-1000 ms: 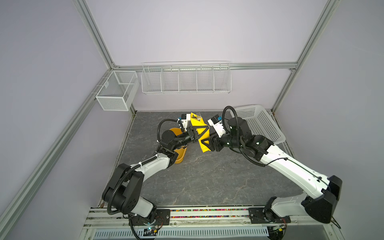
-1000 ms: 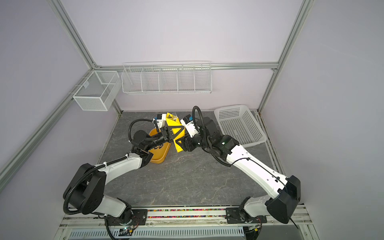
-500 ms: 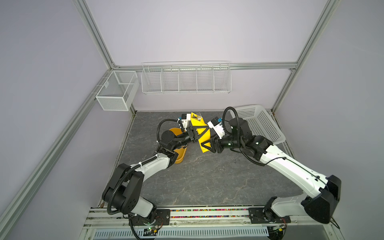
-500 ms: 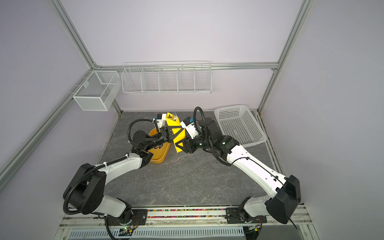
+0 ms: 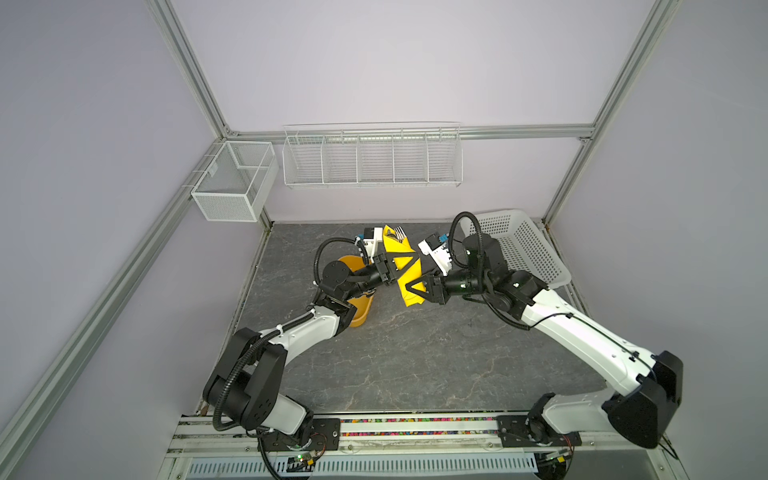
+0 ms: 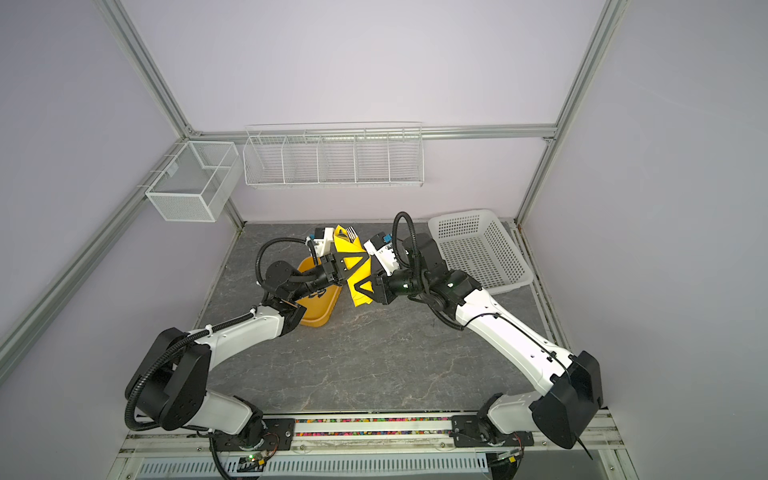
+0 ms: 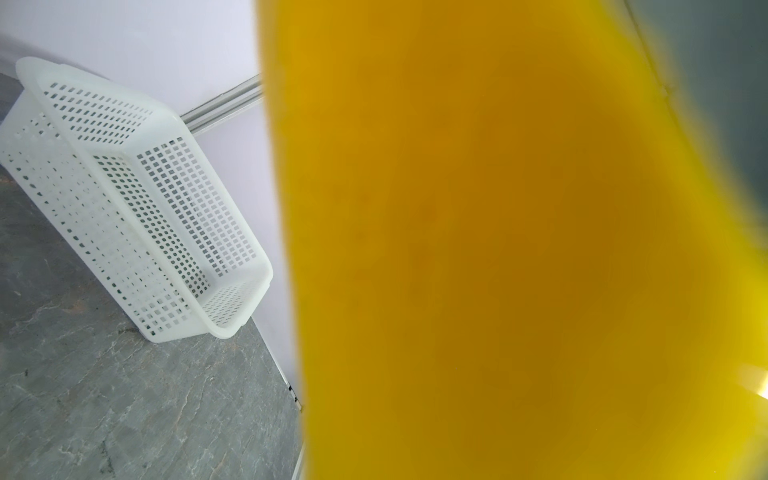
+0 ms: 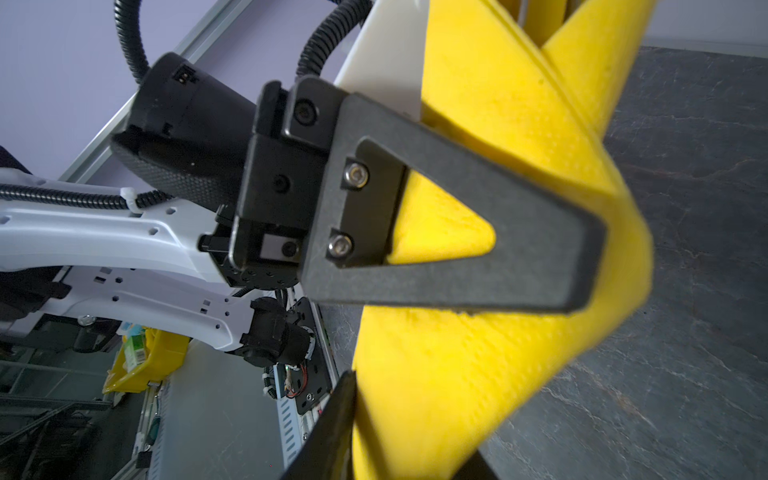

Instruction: Place the utensils on the paper napkin and roll it up

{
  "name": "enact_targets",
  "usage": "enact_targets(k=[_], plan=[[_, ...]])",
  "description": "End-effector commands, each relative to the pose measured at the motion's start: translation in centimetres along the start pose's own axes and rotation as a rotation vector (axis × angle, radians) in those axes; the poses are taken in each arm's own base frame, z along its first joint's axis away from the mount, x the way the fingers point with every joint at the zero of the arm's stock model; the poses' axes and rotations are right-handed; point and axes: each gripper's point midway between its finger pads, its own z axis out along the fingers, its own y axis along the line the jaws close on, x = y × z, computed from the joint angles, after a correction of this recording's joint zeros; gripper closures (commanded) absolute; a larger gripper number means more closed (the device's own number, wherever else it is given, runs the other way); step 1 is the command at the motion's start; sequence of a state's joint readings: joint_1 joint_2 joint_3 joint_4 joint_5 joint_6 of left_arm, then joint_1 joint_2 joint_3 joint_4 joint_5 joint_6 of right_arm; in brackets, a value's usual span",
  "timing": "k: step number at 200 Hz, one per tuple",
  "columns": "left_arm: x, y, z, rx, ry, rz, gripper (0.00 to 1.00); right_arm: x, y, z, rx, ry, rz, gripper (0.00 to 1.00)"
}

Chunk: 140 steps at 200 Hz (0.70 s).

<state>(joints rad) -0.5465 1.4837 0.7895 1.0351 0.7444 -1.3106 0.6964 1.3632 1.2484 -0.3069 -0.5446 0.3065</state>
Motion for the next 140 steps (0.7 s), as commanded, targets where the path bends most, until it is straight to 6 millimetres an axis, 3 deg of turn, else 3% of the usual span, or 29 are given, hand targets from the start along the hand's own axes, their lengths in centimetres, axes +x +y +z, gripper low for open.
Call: enact_targets(k=[1, 64, 109, 140], plan=[[-1.2, -1.86, 0.14, 0.016, -0.037, 0.064, 0.82, -0.38, 1.37, -0.8, -0.07, -0.027, -0.001, 0.75], [-1.36, -1.56, 0.02, 0.002, -0.056, 0.067, 0.75, -0.44, 1.36, -0.81, -0.1, -0.036, 0.033, 0.79], [-1.3, -1.33, -0.01, -0.001, -0.053, 0.064, 0.59, -0.71, 1.64, -0.83, -0.132, -0.05, 0.042, 0.8], [-1.1, -1.48, 0.04, 0.01, -0.04, 0.063, 0.54, -0.98, 1.67, -0.85, -0.148, -0.061, 0.055, 0.82]])
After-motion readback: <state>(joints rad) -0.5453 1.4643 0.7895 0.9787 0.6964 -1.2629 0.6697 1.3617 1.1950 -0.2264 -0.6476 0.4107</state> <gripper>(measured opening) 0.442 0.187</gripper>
